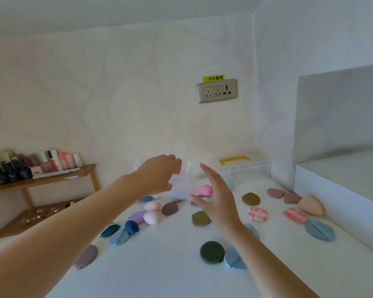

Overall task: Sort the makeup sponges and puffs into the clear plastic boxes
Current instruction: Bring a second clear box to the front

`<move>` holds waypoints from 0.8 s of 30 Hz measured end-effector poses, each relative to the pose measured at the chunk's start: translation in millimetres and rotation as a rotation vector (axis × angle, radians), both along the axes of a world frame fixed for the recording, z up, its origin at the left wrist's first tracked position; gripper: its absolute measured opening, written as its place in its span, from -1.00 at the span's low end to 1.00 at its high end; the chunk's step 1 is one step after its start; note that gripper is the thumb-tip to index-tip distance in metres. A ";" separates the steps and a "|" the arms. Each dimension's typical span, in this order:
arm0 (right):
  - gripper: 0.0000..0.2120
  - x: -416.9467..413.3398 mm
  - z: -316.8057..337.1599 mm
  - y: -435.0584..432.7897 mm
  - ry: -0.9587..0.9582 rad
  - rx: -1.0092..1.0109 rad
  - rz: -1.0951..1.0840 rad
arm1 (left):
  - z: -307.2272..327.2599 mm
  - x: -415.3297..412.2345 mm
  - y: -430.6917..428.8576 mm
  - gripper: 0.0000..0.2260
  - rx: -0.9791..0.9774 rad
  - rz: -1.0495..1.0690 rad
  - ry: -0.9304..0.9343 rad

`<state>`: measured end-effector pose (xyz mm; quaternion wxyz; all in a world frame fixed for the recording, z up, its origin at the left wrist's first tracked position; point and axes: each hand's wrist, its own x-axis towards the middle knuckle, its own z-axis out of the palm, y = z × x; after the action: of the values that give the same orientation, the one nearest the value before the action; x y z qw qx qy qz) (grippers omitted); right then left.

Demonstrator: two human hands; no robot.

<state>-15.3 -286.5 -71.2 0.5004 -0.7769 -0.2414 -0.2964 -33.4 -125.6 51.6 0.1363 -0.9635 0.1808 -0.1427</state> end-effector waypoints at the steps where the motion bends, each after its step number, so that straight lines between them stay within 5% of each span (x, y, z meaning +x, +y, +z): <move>1: -0.22 -8.9 -2.4 3.6 0.000 -0.018 0.042 | -1.3 -14.3 2.9 -0.72 -0.012 -0.014 0.025; 10: 0.13 -74.4 -14.0 40.1 0.395 0.007 0.396 | -43.2 -115.5 38.3 -0.73 -0.213 -0.043 0.036; 16: -0.13 -109.2 -14.4 47.9 0.495 -0.210 0.611 | -80.0 -151.9 68.5 -0.76 -0.317 -0.096 0.188; 19: -0.29 -117.1 -8.8 50.4 0.523 -0.225 0.670 | -95.6 -161.7 78.5 -0.74 -0.446 -0.095 0.147; 24: -0.24 -116.8 -13.0 55.7 0.553 -0.220 0.690 | -121.0 -165.7 90.7 -0.67 -0.451 -0.178 -0.030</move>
<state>-132.1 -230.8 -84.2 0.5300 -0.7495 -0.3735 0.1333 -199.1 -35.0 -69.5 -0.0926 -0.9476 0.2267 -0.2050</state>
